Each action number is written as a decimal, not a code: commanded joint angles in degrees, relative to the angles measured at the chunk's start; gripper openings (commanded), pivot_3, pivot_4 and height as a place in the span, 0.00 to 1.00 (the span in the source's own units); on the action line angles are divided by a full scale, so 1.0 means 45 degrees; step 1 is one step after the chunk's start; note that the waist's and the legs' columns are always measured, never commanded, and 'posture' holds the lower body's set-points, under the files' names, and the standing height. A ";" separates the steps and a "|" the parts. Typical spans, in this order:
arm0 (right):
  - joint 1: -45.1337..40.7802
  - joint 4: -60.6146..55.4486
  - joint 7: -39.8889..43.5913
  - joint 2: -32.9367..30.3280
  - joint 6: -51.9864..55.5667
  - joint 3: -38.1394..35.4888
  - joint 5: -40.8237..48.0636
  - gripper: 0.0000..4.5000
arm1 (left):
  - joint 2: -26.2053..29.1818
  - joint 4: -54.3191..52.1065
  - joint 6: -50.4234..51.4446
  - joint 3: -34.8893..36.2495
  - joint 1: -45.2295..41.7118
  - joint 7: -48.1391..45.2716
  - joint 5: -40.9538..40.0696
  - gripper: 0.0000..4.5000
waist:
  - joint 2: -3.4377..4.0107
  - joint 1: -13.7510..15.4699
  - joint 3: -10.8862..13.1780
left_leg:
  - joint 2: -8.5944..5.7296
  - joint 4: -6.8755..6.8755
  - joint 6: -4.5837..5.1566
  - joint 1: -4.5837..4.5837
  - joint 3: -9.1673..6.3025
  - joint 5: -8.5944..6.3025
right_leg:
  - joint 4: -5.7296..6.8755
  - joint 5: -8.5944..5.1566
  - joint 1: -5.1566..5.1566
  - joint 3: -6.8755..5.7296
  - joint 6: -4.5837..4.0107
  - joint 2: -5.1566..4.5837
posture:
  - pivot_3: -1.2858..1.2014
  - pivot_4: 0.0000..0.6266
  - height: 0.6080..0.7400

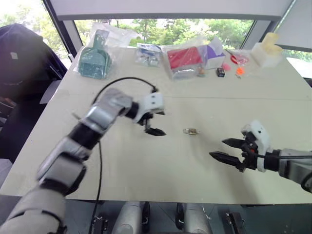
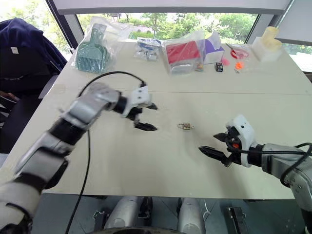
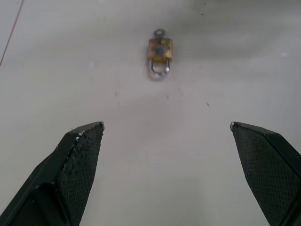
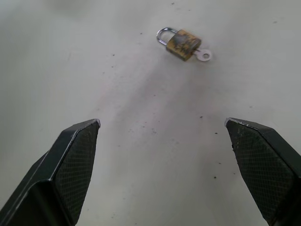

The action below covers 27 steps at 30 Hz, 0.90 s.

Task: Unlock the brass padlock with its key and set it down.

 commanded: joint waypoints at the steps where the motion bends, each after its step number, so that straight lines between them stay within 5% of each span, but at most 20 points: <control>1: 0.0326 -0.0594 -0.0377 0.0310 -0.0249 -0.0717 -0.0041 0.98 | -0.1625 0.3261 -0.1564 -0.0215 -0.1426 -0.0334 0.0852 1.00 | -0.0011 0.0001 0.0006 | 0.0002 0.0000 0.0005 0.0000 -0.0003 -0.0002 | 0.0002 -0.0001 0.0000 0.0000 0.0001 0.0002 | 0.52 0.24 0.96; 7: 0.0606 -0.1271 -0.1475 0.1290 -0.0426 -0.0907 -0.0084 0.98 | -0.4279 0.8154 -0.3188 0.0337 -0.3266 0.0984 0.1911 1.00 | -0.0023 -0.0207 0.0013 | 0.0008 -0.0005 0.0013 -0.0024 -0.0005 -0.0004 | 0.0011 -0.0002 -0.0028 -0.0001 0.0006 0.0007 | 0.52 0.24 0.96; 18: -0.0026 -0.1768 -0.2396 0.1823 -0.0304 -0.0808 0.0165 0.98 | -0.5056 0.9909 -0.4295 0.0604 -0.3440 0.1092 0.3588 1.00 | -0.0021 -0.0189 0.0012 | 0.0009 0.0000 0.0016 -0.0023 -0.0006 -0.0006 | 0.0012 0.0000 -0.0025 -0.0001 0.0006 0.0001 | 0.52 0.24 0.96; 27: -0.0449 -0.1659 -0.2530 0.1759 -0.0189 -0.0519 0.0331 1.00 | -0.5406 1.0185 -0.3870 0.1168 -0.3015 0.1093 0.3948 0.19 | -0.0020 -0.0186 0.0010 | 0.0009 0.0007 0.0019 -0.0008 -0.0010 -0.0007 | 0.0012 0.0000 -0.0008 -0.0001 0.0006 0.0001 | 0.52 0.24 0.96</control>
